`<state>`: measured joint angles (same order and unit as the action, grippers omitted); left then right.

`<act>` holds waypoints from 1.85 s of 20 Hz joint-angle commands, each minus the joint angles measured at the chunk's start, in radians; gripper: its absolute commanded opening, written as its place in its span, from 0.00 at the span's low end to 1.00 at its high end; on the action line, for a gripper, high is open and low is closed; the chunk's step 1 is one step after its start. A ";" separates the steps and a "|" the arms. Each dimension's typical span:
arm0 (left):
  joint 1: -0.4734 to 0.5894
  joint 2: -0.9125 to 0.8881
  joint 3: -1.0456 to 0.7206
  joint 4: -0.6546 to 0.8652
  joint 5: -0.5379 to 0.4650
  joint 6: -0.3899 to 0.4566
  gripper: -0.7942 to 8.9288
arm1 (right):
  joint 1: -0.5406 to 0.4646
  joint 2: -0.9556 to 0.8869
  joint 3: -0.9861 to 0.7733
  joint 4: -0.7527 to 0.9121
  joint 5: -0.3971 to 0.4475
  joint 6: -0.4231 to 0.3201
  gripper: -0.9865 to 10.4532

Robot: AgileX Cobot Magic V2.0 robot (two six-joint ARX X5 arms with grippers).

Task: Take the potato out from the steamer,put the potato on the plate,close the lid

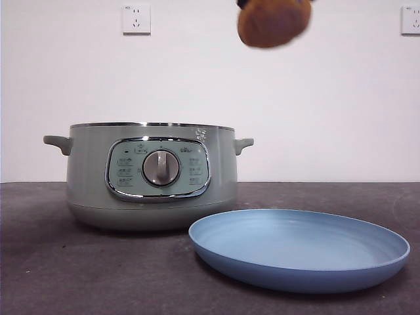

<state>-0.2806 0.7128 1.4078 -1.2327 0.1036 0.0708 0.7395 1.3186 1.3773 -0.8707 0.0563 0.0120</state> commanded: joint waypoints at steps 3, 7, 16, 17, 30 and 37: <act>0.000 -0.010 0.008 0.055 0.006 0.011 0.07 | 0.000 -0.090 -0.327 0.175 0.002 0.048 0.07; 0.000 -0.010 0.008 0.053 0.006 0.011 0.07 | 0.000 -0.082 -0.540 0.397 -0.005 0.084 0.07; 0.000 -0.010 0.008 0.054 0.008 0.011 0.07 | -0.006 0.079 -0.685 0.677 -0.005 0.087 0.07; 0.000 -0.010 0.008 0.054 0.008 0.011 0.07 | -0.006 0.103 -0.685 0.692 -0.004 0.088 0.07; 0.000 0.129 0.008 0.215 0.081 0.013 0.07 | -0.006 0.093 -0.681 0.679 0.006 0.121 0.59; -0.026 0.377 0.008 0.444 0.163 0.037 0.07 | -0.006 -0.145 -0.652 0.563 0.032 0.121 0.59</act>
<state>-0.3019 1.0912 1.4078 -0.8364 0.2543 0.0944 0.7330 1.1809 0.7185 -0.3141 0.0826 0.1242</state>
